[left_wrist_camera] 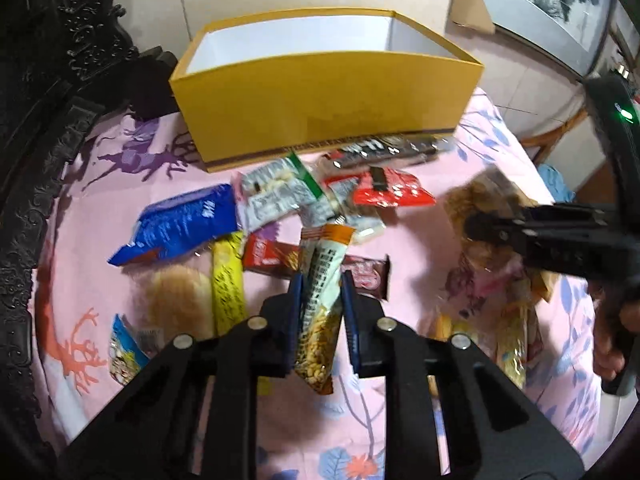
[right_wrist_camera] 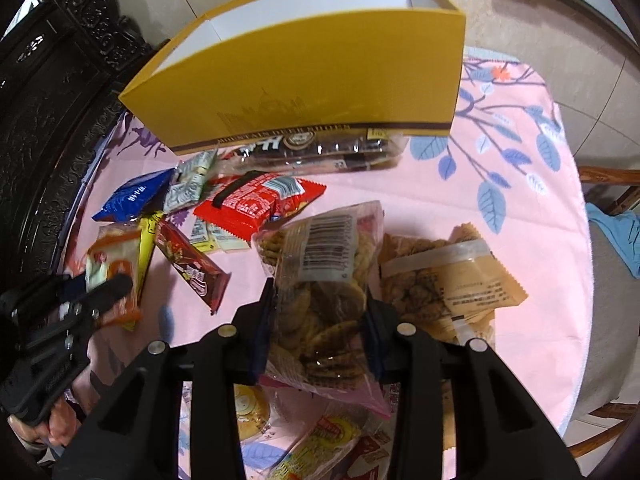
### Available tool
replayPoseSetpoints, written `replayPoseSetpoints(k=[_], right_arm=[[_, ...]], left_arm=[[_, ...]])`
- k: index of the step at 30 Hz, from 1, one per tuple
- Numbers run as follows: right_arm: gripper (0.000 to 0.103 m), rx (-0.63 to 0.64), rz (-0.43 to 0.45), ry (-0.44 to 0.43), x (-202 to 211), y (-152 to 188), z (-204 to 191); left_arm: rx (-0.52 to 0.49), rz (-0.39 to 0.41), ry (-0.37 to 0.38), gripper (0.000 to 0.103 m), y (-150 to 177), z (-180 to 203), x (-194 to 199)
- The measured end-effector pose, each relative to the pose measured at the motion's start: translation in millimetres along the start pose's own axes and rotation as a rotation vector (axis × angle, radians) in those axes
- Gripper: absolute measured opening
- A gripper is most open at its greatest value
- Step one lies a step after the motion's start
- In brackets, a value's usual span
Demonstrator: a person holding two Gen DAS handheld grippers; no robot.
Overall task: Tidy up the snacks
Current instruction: 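Grasp a striped snack bar with the left tool while the right tool carries cookies to the box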
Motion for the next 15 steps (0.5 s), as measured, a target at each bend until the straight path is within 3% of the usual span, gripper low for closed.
replayPoseSetpoints(k=[8,15], right_arm=[[0.038,0.013,0.047,0.007,28.4,-6.9,-4.1],[0.038,0.025,0.094,0.007,52.6,-25.8,-7.6]], left_arm=[[0.084,0.038,0.043,0.019,-15.8,-16.1,25.7],[0.095,0.096,0.066,0.019,-46.9,-19.9,50.5]])
Point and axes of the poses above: each gripper's, at about its wrist camera, not at the fingertips, and x roughly against the way its jaws point, z to its right, y to its underside, the point moved 8 cm from there along -x, roughly the way its jaws point, and after that the axes turned 9 degrees about x, right-handed, at the moved point
